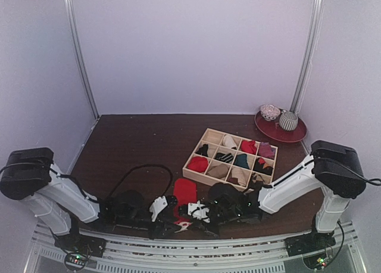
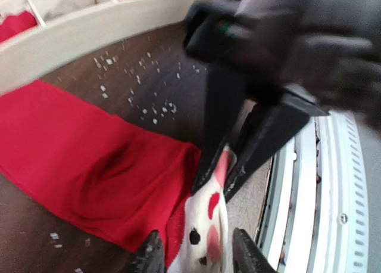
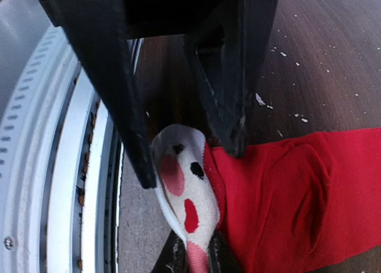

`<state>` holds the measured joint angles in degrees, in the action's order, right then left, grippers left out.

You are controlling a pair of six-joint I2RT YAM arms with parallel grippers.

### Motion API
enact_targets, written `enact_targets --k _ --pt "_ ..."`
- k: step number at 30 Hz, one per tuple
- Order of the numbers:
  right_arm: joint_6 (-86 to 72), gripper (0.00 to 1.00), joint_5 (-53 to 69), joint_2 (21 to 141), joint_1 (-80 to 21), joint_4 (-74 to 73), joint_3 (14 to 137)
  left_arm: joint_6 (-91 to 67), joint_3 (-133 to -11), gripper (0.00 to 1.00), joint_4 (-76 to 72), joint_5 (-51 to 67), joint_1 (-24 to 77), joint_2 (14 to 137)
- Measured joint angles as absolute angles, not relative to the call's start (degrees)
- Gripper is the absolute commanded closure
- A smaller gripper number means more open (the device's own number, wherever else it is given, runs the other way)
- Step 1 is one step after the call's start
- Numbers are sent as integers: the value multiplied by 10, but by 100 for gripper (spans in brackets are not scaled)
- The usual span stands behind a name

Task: Roll the socks
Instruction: Roll a pair of socks at the center of the board.

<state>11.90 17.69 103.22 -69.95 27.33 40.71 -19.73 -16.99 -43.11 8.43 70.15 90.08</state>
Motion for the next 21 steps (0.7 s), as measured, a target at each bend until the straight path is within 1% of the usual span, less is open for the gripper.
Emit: enact_targets --k 5,8,11,16,19,21 --pt "23 100 327 1072 -651 283 435 -138 -135 53 -406 66 702 783" --pt "-55 100 404 1104 -628 306 451 -109 -124 52 -407 62 704 750" --pt "-116 100 455 1126 -614 321 460 -88 -123 51 -425 57 709 765" --pt "-181 100 494 1141 -612 300 482 -75 -107 51 -476 57 714 849" --pt "-204 100 504 1147 -610 288 492 -74 -106 53 -494 61 718 884" --pt "-213 100 505 1148 -608 284 494 -74 -106 57 -509 62 722 901"
